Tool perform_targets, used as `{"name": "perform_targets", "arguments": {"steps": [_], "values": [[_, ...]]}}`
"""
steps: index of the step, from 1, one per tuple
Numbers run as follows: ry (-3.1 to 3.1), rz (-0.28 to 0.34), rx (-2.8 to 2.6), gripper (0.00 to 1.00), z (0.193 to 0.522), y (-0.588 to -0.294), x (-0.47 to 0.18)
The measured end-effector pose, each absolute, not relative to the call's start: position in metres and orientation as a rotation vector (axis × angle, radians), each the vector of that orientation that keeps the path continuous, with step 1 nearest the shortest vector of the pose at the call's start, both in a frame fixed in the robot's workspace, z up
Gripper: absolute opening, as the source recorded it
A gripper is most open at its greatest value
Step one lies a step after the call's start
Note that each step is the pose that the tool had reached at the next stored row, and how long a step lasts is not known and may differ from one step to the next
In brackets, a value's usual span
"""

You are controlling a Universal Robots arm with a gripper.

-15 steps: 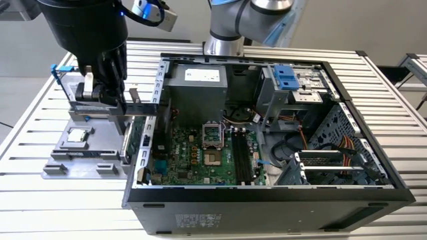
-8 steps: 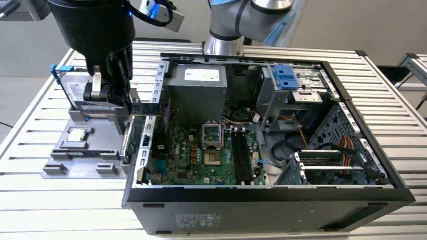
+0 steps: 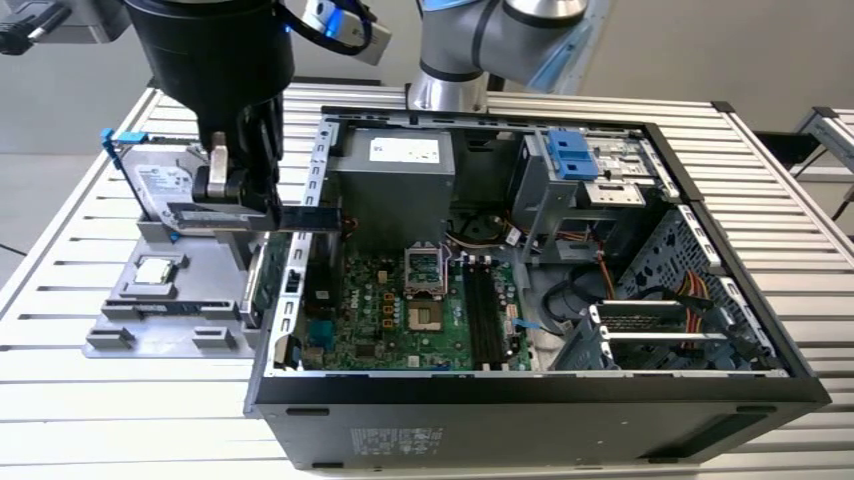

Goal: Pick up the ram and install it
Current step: 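Pick up the ram and move it above insertion slot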

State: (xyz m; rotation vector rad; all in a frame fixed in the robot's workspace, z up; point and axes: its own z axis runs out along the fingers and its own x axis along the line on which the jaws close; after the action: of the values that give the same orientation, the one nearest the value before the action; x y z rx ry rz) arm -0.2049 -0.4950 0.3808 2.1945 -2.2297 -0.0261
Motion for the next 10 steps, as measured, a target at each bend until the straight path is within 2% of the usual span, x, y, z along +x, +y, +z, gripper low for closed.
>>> {"name": "perform_targets", "arguments": {"steps": [10], "values": [[-2.227,-0.031,2.192,0.00,0.381,-0.495,-0.187]]}}
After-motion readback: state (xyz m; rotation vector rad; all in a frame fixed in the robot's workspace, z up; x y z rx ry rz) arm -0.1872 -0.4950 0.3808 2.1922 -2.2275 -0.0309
